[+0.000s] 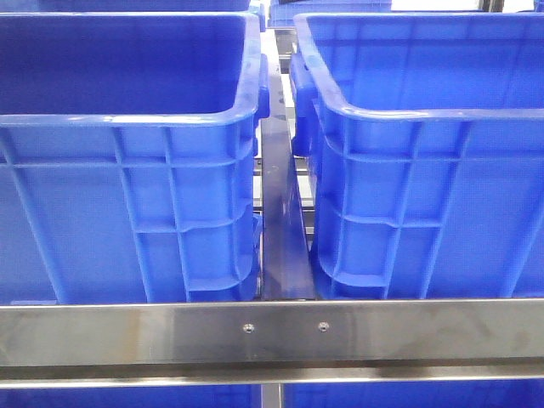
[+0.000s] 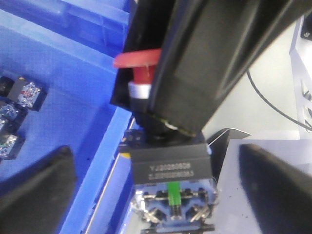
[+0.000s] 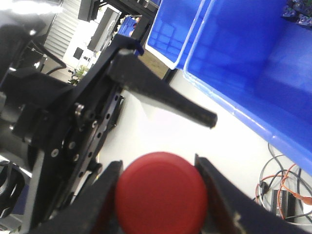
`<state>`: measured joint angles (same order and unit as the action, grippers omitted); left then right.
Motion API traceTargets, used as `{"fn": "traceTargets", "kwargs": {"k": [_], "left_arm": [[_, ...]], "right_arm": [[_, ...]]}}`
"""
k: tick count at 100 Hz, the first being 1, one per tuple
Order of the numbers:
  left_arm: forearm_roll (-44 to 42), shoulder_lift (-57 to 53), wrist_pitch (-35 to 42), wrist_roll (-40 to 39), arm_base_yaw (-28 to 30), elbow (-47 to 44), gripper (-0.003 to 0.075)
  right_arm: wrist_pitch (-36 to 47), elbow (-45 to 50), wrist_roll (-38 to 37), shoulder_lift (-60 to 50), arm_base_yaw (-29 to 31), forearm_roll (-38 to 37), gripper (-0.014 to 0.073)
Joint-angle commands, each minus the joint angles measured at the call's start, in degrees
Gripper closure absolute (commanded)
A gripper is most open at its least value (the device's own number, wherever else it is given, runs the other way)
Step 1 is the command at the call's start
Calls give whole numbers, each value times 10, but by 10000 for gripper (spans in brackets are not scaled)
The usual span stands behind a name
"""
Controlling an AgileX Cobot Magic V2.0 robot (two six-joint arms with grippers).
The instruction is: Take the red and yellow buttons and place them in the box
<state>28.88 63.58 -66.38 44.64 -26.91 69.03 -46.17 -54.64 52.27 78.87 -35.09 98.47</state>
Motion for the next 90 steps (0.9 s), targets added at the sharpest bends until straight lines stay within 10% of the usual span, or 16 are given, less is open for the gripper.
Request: {"fn": "traceTargets", "kwargs": {"k": [1, 30, 90], "left_arm": [[23, -18, 33, -5, -5, 14, 50], [-47, -58, 91, -79, -5, 14, 50], [-423, -202, 263, -495, 12, -123, 50]], "right_arm": [[-7, -21, 11, -15, 1, 33, 535], [57, -21, 15, -16, 24, 21, 535], [20, -21, 15, -27, 182, 3, 535]]}}
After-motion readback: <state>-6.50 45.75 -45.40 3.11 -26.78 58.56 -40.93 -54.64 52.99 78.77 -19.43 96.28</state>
